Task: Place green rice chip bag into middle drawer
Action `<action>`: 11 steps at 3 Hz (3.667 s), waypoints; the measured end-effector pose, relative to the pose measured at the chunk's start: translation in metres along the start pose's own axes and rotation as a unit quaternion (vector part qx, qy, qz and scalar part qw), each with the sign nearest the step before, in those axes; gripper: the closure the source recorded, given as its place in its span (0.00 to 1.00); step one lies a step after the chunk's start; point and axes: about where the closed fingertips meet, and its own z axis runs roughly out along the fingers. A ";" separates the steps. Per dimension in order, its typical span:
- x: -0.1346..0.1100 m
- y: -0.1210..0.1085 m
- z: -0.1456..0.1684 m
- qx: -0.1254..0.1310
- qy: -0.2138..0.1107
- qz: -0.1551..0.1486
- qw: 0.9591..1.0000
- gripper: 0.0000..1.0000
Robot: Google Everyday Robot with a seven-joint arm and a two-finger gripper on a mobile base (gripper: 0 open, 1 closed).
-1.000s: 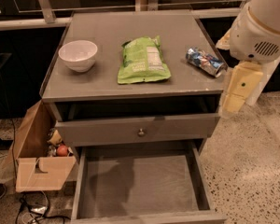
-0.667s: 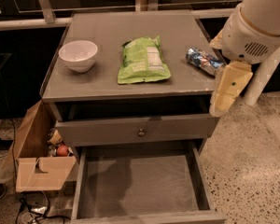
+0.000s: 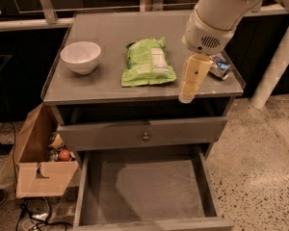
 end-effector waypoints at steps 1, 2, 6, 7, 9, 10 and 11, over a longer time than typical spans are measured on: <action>0.000 0.000 0.000 -0.001 -0.001 0.000 1.000 0.00; -0.021 -0.018 0.007 0.001 -0.025 -0.002 1.000 0.00; -0.079 -0.090 0.040 -0.018 -0.040 -0.047 0.998 0.00; -0.085 -0.104 0.049 -0.021 -0.039 -0.053 0.998 0.00; -0.074 -0.111 0.082 -0.030 -0.040 -0.036 0.998 0.00; -0.078 -0.131 0.115 -0.015 -0.022 -0.033 0.999 0.00; -0.077 -0.128 0.137 -0.018 -0.013 -0.036 0.999 0.00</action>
Offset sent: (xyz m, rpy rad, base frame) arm 0.0537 0.0437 0.0075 0.1109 -0.0280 0.0324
